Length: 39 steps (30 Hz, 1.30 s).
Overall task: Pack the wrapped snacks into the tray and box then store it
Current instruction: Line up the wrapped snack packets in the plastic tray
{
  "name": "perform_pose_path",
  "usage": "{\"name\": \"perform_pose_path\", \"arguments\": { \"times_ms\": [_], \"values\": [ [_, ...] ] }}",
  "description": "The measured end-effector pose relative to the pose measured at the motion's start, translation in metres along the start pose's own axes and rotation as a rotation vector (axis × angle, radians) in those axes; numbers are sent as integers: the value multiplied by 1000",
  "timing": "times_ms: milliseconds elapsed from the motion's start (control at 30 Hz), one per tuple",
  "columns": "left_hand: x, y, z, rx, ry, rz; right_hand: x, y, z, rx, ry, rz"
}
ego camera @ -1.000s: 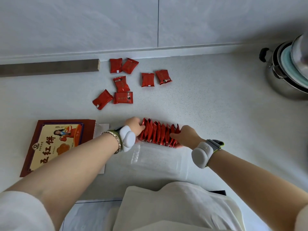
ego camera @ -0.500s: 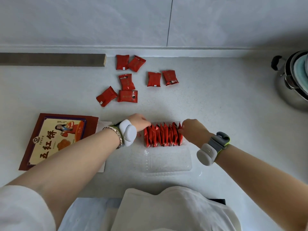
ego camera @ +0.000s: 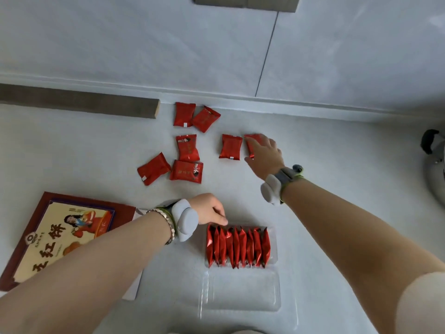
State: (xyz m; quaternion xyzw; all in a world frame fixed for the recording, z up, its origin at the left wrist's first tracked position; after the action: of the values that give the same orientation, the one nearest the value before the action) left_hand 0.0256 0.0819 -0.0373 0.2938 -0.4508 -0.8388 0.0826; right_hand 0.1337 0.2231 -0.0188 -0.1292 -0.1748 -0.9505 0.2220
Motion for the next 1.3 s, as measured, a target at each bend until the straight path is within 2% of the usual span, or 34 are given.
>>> {"name": "perform_pose_path", "arguments": {
  "times_ms": [67,133,233,367,467,533,600,667,767,867,933,1000,1033,1167,1300],
  "values": [
    [2,-5,0,35,-3,3,-7,-15,-17,128,48,-35],
    [5,-9,-1,58,4,6,-12,-20,-27,169,52,-63],
    [10,-12,-2,68,11,3,-10,-13,-27,25,15,-35],
    [10,-9,-2,25,46,-9,-2,20,-14,-269,-259,63],
    [7,-4,0,-18,69,-7,9,57,2,-335,-544,151],
    [6,2,-2,-43,81,-10,12,85,10,-392,-626,223],
    [7,5,-3,-89,101,-17,10,110,12,-404,-653,206],
    [10,6,-2,-149,137,0,9,125,9,-348,-730,136],
    [11,14,-7,-247,177,10,12,152,0,-249,-1035,19],
    [11,21,-11,-334,197,28,9,171,-13,-129,-1184,-132],
    [13,26,-13,-370,194,47,15,186,-21,-18,-1337,-182],
    [16,29,-13,-387,195,59,18,195,-26,9,-1473,-231],
    [17,30,-14,-391,202,61,18,199,-27,-4,-1440,-246],
    [20,32,-15,-410,238,65,13,200,-16,-1,-760,-134],
    [20,36,-15,-422,233,73,-1,197,2,-126,-589,-175]
  ]
}}
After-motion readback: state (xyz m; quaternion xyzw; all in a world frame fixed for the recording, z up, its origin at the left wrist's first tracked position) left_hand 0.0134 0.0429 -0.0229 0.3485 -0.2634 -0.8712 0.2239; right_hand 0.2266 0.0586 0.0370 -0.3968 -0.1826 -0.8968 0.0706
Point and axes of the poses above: each hand's wrist, its own y-axis away from the middle knuckle, its own z-axis out of the back of the hand, x = y × z, the point moved 7 cm from there along -y, towards the middle knuckle, and after that the axes turned 9 degrees about z, right-handed, at the moved point
